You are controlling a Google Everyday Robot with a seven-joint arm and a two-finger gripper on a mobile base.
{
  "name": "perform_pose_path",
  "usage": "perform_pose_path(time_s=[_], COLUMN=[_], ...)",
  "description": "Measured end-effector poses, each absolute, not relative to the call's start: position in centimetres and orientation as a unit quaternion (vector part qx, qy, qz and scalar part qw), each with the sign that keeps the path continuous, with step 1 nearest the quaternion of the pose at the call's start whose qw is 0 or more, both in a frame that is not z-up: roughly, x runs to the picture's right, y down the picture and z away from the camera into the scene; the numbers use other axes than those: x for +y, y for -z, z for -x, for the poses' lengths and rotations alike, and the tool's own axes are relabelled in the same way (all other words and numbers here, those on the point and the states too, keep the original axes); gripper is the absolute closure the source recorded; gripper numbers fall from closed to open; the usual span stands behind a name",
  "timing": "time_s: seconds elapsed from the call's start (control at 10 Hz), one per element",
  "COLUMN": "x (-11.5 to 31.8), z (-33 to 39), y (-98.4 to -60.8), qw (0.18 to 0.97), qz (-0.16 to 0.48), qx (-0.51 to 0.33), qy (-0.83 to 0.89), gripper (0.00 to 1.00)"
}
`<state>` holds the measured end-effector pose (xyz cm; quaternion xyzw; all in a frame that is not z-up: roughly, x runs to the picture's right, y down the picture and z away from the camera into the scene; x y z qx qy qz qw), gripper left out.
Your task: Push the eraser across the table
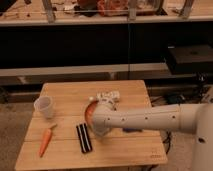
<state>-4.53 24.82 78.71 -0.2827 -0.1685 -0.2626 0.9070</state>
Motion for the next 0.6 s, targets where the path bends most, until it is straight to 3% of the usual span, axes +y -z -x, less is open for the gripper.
perform_pose_path(time_s=[0.6], x=[24.9], z=[6.7], y=[-80.8], qw=[0.905], qz=[0.288], qx=[-0.183], qy=[0.254], gripper=[1.0])
